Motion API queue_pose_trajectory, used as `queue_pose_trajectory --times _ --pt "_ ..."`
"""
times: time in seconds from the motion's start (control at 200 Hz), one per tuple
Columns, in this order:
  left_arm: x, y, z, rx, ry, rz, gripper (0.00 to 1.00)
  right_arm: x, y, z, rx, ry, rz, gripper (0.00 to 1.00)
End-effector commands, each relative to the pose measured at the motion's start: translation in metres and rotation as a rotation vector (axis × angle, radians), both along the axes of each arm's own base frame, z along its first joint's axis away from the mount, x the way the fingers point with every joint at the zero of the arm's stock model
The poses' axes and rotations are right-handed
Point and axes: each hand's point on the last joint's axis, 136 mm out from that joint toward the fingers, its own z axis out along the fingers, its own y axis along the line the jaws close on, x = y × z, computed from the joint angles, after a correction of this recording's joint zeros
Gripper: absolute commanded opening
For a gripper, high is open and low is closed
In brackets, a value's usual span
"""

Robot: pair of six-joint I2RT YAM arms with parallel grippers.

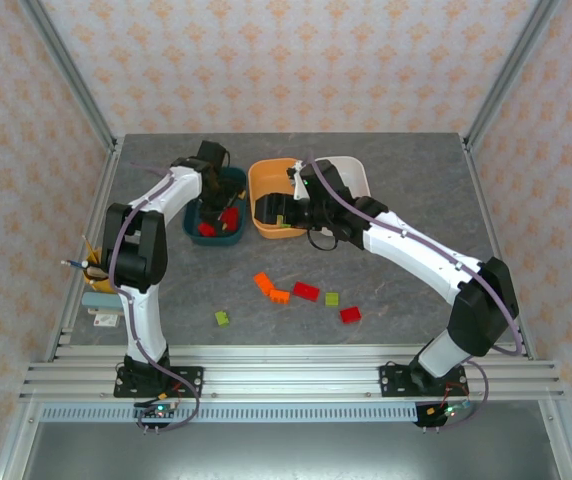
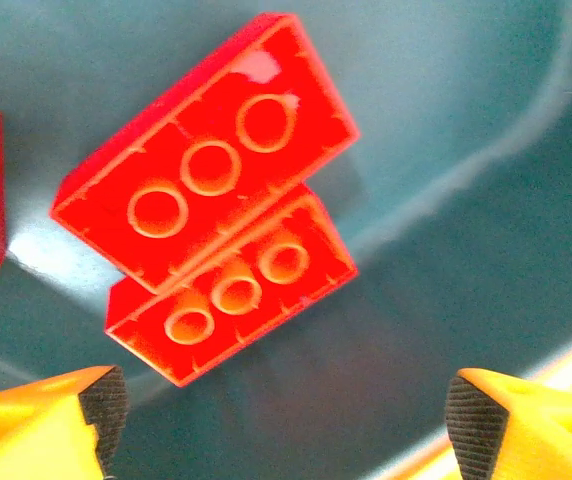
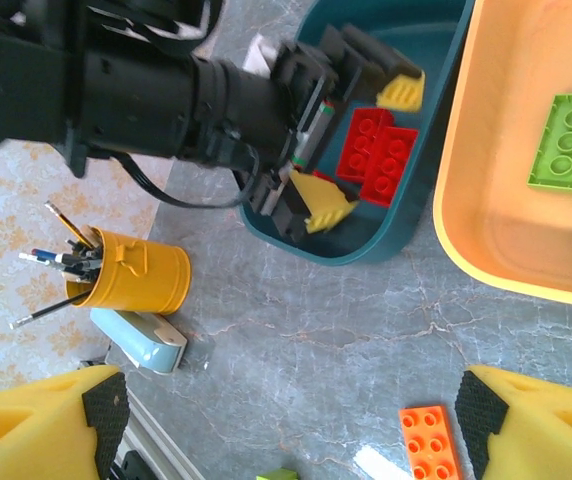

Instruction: Sort the legos into containers by color

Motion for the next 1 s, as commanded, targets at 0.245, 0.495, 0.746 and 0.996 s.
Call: queue_pose_trajectory --times 0.245,0.495,0.746,0.996 --pt "-0.01 0.029 0.117 0.151 -0.232 -0.06 0.89 -0.032 -0.015 -0.027 -0.253 -0.059 0.111 0.84" --pt "-0.105 0.055 0.161 0.324 -0.293 -0.207 0.88 -0.094 0.013 -0.065 -0.381 -0.043 0.298 0.82" --pt "-0.243 0.087 0.136 0.38 -0.243 -0.237 0.87 -0.149 0.067 -0.111 -0.471 0.05 0.398 0.77" --pt "-0.351 0.101 0.109 0.352 -0.267 -0.264 0.87 -0.174 0.11 -0.157 -0.563 0.129 0.369 0.74"
